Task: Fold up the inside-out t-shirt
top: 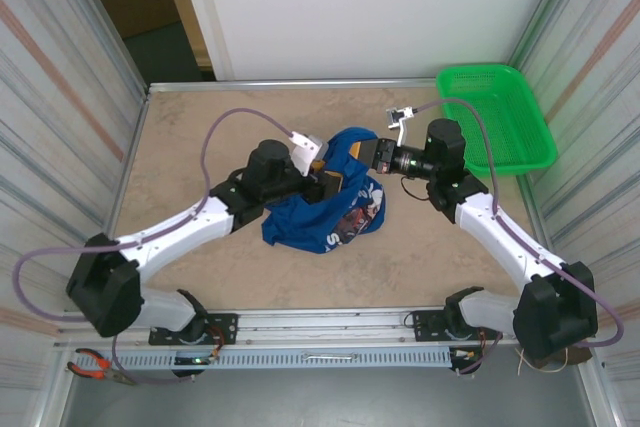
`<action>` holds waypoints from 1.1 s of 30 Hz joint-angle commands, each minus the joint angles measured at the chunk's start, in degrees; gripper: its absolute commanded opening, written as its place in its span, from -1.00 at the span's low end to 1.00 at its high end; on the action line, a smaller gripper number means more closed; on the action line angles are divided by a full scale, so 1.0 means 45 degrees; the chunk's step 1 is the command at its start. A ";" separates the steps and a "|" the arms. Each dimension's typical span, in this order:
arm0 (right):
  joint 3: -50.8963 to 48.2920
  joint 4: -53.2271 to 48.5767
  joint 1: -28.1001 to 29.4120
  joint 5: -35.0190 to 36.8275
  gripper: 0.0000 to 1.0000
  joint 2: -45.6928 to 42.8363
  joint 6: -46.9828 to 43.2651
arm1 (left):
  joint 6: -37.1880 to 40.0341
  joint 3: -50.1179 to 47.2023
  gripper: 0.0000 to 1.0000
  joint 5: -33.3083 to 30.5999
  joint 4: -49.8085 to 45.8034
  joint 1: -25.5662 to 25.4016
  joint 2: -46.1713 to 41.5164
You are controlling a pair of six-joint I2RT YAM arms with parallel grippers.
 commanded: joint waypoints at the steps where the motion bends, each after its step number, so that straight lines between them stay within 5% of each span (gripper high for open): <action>1: -0.0197 0.0627 0.0042 -0.0093 -1.00 -0.0395 0.0448 | 0.0579 0.0955 0.23 -0.0796 0.0297 0.0005 0.0609; 3: -0.0256 0.0670 -0.0011 -0.0148 -1.00 -0.0545 0.0497 | 0.0403 0.1128 -0.03 -0.0579 0.0383 0.0291 0.0978; 6: -0.0420 0.0872 -0.0454 -0.0236 -1.00 -0.0696 0.0757 | 0.0063 0.1049 -0.89 0.0794 0.0485 0.0984 0.0910; 7: -0.0478 0.1109 -0.0667 -0.0300 -1.00 -0.0643 0.0941 | -0.0046 0.0946 -1.00 0.1482 0.0600 0.1199 0.0770; 16: 0.0324 0.0474 -0.2127 0.0893 -0.97 0.2203 0.1408 | -0.2452 0.0335 -1.00 0.9502 0.2189 0.2740 -0.0427; 20: 0.0465 0.0160 -0.2321 0.1419 -0.06 0.2897 0.1591 | -0.3421 -0.0004 -1.00 1.0118 0.3299 0.2799 -0.0417; 29: -0.0254 -0.3893 -0.1190 0.4224 0.19 -0.1376 -0.0608 | -0.4480 -0.0143 -1.00 1.0736 0.4649 0.3156 0.0064; 33: 0.0020 -0.4034 -0.0254 0.4370 0.33 -0.1649 -0.1155 | -0.4381 -0.0024 -1.00 1.0856 0.4477 0.3156 0.0159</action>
